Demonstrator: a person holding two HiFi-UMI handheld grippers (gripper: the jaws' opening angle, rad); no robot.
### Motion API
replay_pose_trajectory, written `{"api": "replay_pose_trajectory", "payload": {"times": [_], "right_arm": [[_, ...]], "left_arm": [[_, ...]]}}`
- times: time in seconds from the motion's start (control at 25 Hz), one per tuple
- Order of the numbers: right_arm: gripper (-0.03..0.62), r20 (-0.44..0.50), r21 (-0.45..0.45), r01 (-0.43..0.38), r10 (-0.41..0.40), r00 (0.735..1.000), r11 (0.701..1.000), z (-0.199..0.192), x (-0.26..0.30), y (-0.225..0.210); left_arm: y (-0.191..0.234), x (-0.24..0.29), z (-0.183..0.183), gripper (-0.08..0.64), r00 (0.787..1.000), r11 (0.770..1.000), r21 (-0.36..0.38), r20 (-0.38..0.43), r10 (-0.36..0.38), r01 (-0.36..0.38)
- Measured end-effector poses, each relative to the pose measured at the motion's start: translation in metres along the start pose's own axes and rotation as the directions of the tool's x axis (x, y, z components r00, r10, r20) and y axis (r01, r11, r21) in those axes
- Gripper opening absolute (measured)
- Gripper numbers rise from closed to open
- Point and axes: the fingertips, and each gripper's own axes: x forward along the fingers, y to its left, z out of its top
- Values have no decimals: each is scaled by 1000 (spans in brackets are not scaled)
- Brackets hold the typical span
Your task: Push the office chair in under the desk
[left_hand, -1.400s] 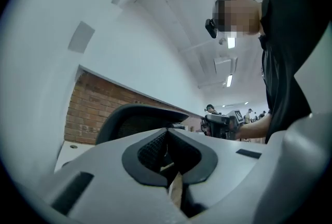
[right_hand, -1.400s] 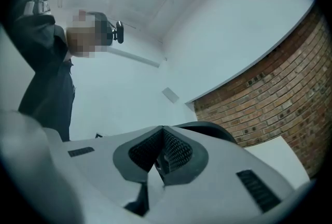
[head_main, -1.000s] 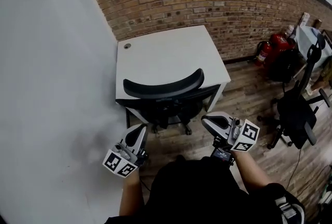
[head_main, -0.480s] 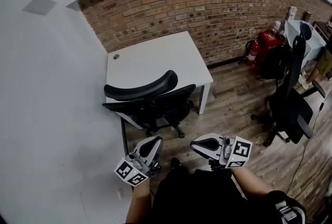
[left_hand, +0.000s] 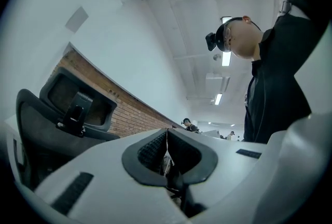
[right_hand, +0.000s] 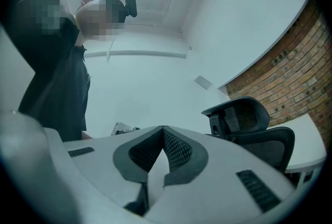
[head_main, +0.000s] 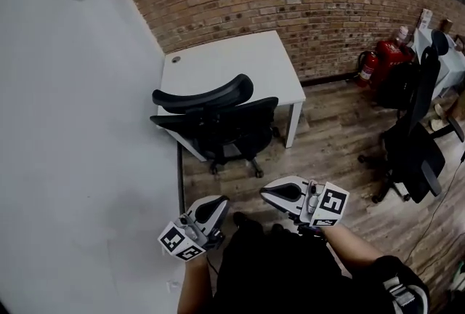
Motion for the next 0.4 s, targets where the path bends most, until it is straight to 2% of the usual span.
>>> {"api": "replay_pose_trajectory", "payload": {"times": [0.08,0.2,0.4], "right_arm": [[6,8,-15,0,0,1000,1000,12,1,0],[6,33,-55,12,-10,999,998,27,-4,-4],[6,69,-54,115,-112,991,992,18,-9,-29]], "left_arm": [[-5,0,8,18,1000,1000,1,4,14,-14],[-15,1,22,18,1000,1000,25,12,-17,17],[-7,-5,14,18,998,996,63,-29,-61,63]]}}
